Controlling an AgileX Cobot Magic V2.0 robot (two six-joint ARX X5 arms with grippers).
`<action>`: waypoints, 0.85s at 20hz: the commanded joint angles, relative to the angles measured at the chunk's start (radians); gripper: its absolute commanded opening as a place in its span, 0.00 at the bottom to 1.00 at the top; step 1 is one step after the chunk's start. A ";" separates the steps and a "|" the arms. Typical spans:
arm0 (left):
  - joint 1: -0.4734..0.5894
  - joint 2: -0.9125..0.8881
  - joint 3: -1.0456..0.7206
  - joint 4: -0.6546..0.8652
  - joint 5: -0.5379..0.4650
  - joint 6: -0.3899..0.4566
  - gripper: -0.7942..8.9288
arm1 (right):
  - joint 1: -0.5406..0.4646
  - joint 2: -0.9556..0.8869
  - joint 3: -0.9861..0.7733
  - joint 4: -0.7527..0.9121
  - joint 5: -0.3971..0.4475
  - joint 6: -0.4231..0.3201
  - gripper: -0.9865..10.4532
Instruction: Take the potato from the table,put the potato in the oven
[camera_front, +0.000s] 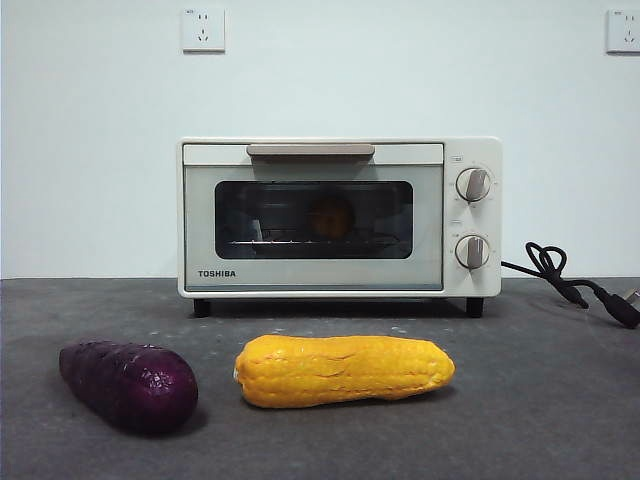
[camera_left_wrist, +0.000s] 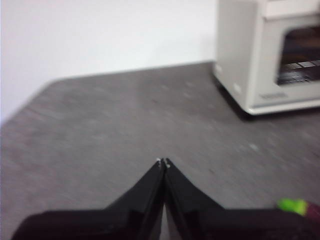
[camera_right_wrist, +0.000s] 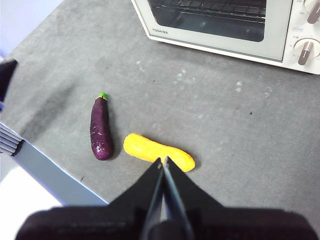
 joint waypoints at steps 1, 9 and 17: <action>0.003 -0.003 -0.016 -0.033 0.060 -0.009 0.08 | 0.001 -0.001 -0.001 0.005 0.003 -0.005 0.09; 0.002 -0.003 -0.016 -0.023 0.117 -0.147 0.08 | 0.001 -0.001 -0.001 0.001 0.003 -0.005 0.09; 0.002 -0.003 -0.016 -0.023 0.117 -0.147 0.08 | 0.001 -0.005 -0.001 -0.001 0.032 -0.092 0.09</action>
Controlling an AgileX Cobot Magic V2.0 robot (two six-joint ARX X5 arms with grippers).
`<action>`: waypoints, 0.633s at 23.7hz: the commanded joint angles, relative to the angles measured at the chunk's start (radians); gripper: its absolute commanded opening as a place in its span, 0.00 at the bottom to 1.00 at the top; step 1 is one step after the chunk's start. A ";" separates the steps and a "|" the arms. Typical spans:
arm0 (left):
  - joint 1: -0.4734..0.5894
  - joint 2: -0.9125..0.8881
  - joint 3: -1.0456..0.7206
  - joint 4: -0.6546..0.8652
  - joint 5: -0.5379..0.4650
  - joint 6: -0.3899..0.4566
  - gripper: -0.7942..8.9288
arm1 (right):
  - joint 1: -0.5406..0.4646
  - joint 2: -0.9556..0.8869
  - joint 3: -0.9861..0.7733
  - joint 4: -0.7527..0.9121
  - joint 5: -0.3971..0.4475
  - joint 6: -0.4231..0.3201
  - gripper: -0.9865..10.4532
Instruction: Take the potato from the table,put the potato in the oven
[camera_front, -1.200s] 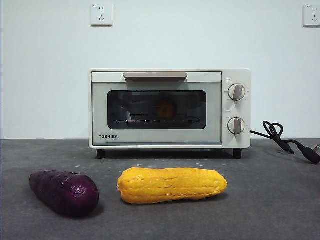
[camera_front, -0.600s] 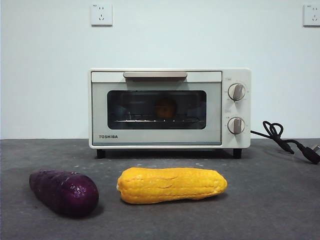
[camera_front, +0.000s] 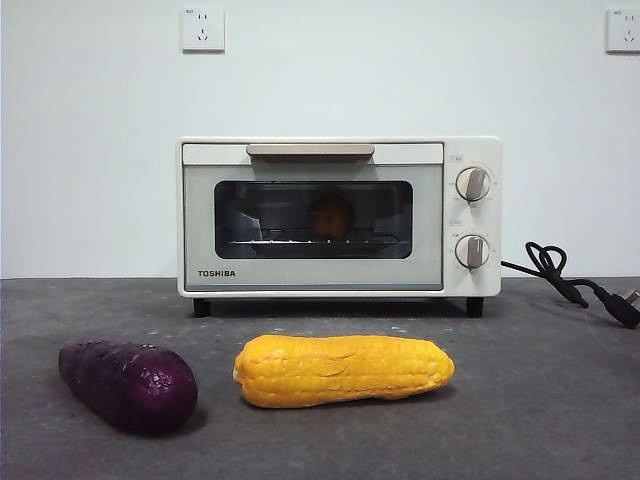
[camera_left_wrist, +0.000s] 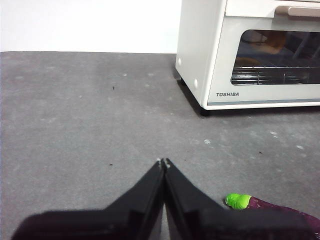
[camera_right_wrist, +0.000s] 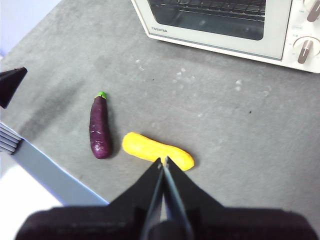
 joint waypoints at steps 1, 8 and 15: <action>0.002 -0.003 -0.014 0.000 0.002 -0.004 0.08 | -0.019 -0.020 -0.004 0.006 0.060 -0.098 0.09; 0.002 -0.003 -0.014 0.000 0.001 -0.004 0.08 | -0.332 -0.327 -0.443 0.558 -0.034 -0.135 0.09; 0.002 -0.003 -0.014 0.000 0.002 -0.004 0.08 | -0.430 -0.557 -0.789 0.761 0.031 -0.126 0.09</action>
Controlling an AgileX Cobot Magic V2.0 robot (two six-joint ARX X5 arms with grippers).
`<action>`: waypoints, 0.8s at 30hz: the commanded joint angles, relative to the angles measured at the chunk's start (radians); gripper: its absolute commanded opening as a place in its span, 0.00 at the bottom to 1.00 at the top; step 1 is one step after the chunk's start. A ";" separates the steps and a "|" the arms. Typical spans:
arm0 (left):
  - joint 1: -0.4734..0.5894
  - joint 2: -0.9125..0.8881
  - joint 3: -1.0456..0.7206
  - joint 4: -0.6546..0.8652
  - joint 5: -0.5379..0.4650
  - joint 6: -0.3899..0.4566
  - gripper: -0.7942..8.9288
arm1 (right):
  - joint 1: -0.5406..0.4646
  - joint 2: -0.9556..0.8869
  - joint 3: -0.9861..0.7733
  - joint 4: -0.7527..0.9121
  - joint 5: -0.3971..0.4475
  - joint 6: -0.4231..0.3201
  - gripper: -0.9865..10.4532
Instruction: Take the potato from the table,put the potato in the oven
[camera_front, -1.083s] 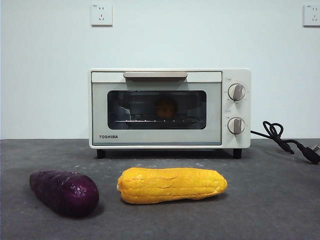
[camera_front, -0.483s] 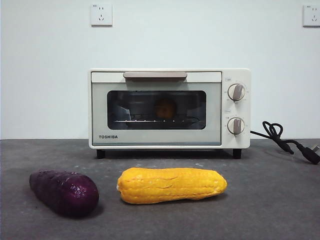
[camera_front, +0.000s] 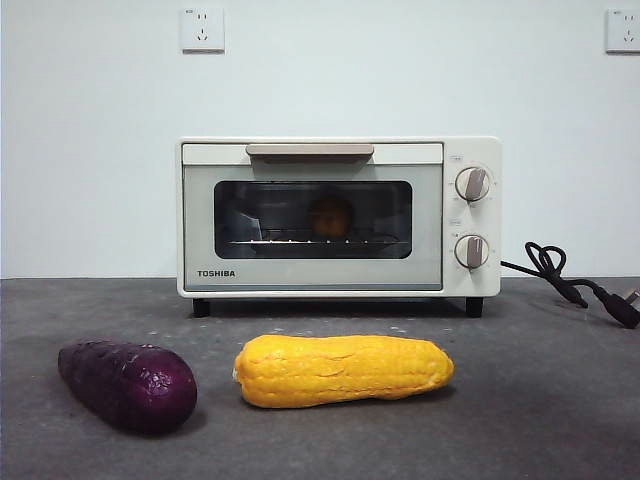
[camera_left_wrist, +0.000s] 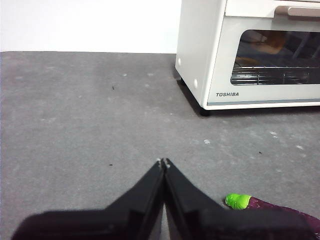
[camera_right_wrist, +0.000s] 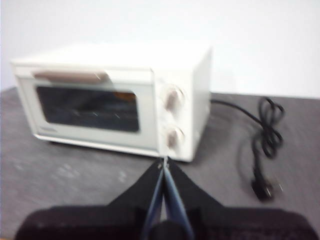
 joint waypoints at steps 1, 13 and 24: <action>0.002 -0.003 -0.014 0.000 0.001 -0.004 0.08 | -0.006 -0.067 -0.091 0.010 0.044 0.011 0.09; 0.002 -0.003 -0.014 0.000 0.001 -0.004 0.08 | -0.006 -0.201 -0.202 -0.118 0.046 0.032 0.09; 0.002 -0.003 -0.014 0.000 0.001 -0.004 0.08 | -0.006 -0.200 -0.202 -0.117 0.047 0.110 0.09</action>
